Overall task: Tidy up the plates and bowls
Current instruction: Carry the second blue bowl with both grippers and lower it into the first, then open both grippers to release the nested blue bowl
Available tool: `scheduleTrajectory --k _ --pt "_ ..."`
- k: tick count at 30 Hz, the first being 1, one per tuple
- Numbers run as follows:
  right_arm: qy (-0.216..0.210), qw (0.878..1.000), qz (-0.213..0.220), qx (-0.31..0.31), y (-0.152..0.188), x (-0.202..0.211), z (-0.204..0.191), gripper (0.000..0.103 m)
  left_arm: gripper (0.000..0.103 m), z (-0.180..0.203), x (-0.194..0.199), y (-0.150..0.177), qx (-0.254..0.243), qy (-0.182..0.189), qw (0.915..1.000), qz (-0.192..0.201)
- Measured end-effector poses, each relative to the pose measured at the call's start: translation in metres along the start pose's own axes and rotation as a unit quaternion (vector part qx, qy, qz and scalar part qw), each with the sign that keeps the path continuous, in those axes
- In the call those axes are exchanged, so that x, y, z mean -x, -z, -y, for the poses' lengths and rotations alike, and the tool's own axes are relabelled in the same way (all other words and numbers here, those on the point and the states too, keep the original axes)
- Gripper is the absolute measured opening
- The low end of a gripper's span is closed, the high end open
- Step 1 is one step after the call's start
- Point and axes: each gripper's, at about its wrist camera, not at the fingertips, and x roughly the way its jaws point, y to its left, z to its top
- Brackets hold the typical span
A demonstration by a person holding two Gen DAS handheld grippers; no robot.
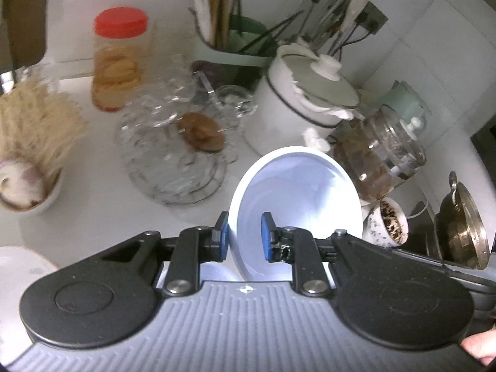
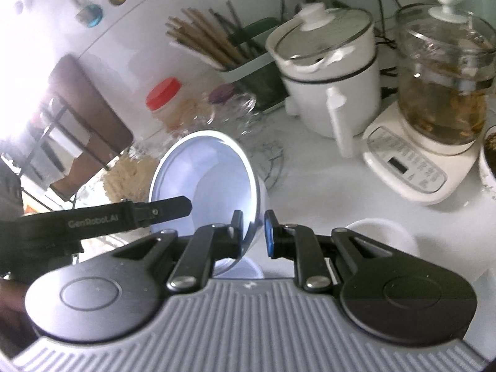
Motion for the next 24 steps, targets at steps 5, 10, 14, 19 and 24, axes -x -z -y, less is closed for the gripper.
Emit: scheduleTrajectory --k 5,10,14,19,24 --pt "-0.003 1.000 -0.023 0.003 0.017 -0.011 -0.015 0.017 0.023 -0.024 0.007 0.016 0.017 -0.016 0.9996 -0.015" --pt "0.014 0.999 -0.051 0.000 0.034 -0.028 -0.022 0.018 0.023 -0.042 -0.001 0.036 0.033 -0.028 0.9976 -0.054" --pt "0.031 0.997 -0.066 0.001 0.045 -0.039 -0.022 0.019 0.023 -0.049 -0.012 0.049 0.033 -0.039 0.9955 -0.080" --pt "0.039 0.996 -0.085 -0.006 0.053 -0.052 -0.017 0.019 0.023 -0.056 -0.022 0.059 0.032 -0.042 0.9939 -0.097" --pt "0.047 0.995 -0.083 -0.018 0.056 -0.056 -0.010 0.019 0.023 -0.056 -0.031 0.061 0.025 -0.038 0.9922 -0.117"
